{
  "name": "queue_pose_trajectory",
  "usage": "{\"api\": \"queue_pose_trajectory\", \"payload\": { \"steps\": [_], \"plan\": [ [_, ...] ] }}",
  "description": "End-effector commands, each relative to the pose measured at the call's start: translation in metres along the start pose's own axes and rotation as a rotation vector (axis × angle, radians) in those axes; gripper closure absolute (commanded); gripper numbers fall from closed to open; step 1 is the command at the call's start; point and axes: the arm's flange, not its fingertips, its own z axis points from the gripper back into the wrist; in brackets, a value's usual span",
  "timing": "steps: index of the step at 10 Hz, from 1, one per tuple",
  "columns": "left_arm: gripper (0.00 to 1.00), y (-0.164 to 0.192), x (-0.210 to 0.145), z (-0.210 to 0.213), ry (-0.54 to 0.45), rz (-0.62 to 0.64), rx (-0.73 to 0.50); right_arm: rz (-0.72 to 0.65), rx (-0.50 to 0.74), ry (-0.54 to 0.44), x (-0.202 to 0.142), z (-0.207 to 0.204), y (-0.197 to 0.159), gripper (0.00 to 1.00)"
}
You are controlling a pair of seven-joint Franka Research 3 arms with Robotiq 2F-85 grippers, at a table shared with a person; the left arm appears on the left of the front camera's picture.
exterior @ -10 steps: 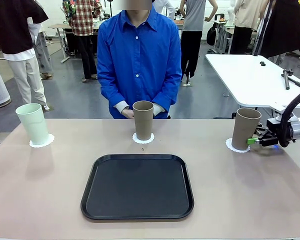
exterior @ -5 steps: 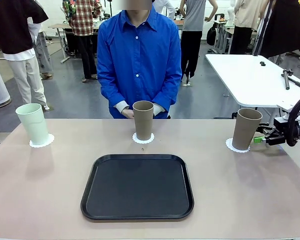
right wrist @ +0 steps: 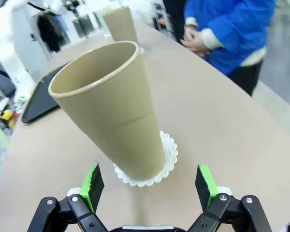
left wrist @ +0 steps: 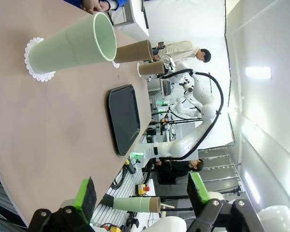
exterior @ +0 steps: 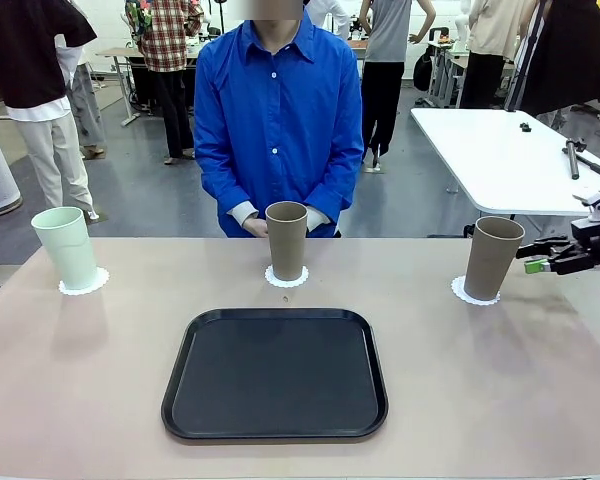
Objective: Place coasters on the table and set cups on them.
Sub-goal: Take one Reusable plastic cup from the Flat Tray and place it on a coaster set by the human.
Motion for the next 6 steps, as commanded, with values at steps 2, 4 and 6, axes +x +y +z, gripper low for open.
{"api": "queue_pose_trajectory", "payload": {
  "steps": [2,4,6],
  "plan": [
    [0.0,-0.002,-0.001,0.001,0.0,0.004,0.006,-0.216,-0.123,0.215,0.048,-0.002,0.079,0.0],
    [0.0,-0.002,-0.001,0.001,0.0,0.004,0.006,-0.293,-0.197,0.28,0.08,0.002,0.113,0.0],
    [0.0,-0.002,-0.001,0.001,0.0,0.004,0.006,-0.346,-0.283,0.396,0.106,-0.001,0.149,0.0]
  ]
}}
